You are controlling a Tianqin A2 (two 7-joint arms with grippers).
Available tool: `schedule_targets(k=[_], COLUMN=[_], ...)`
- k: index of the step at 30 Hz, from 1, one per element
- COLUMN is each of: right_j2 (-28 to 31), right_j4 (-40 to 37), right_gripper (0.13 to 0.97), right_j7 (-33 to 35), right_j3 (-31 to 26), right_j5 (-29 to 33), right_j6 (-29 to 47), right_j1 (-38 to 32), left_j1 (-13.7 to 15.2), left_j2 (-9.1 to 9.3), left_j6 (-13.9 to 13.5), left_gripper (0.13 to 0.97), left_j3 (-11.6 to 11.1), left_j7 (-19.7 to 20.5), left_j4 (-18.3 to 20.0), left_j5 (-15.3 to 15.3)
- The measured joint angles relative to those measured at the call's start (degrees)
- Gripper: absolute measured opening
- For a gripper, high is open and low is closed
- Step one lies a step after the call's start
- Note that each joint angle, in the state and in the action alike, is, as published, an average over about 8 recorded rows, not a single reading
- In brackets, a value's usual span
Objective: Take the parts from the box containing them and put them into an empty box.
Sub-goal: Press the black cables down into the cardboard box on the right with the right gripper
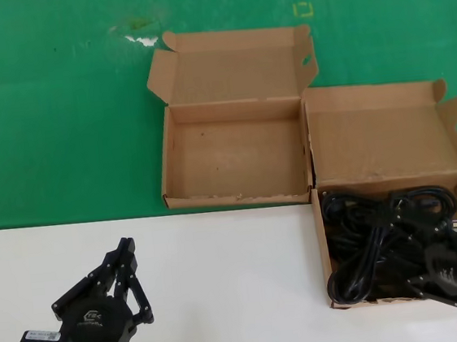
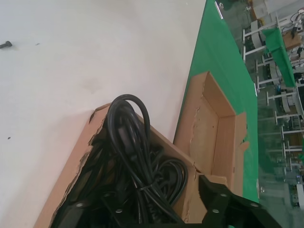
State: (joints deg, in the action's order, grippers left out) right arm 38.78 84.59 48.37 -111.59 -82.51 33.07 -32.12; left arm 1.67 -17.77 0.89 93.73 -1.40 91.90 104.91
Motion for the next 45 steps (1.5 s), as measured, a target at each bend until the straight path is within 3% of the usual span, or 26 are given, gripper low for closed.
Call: schedule_targets(k=[11, 20, 32, 45], right_j2=[0.4, 0.7, 1.9, 4.5], right_j4=[-0.3, 0.3, 2.6, 13.3], right_gripper=[0.412, 0.262, 0.176, 0.158], right_j7=[-0.2, -2.4, -5.8, -20.6], right_j3=[-0.8, -2.0, -2.3, 1.4], right_j5=[0.6, 2.8, 5.4, 15.2], right_j6=[0.3, 0.8, 1.1, 4.2], right_j1=[-0.2, -0.4, -0.2, -1.1], left_j1=[0.0, 0.0, 0.0, 0.0], left_j2=[0.0, 0.0, 0.0, 0.0], left_j6=[0.0, 0.0, 0.0, 0.0], left_gripper=[0.161, 0.161, 0.161, 0.161], left_j3=[0.0, 0.0, 0.0, 0.0], left_j7=[0.0, 0.0, 0.0, 0.0], left_j4=[0.0, 0.0, 0.0, 0.0], left_j5=[0.0, 0.0, 0.0, 0.0])
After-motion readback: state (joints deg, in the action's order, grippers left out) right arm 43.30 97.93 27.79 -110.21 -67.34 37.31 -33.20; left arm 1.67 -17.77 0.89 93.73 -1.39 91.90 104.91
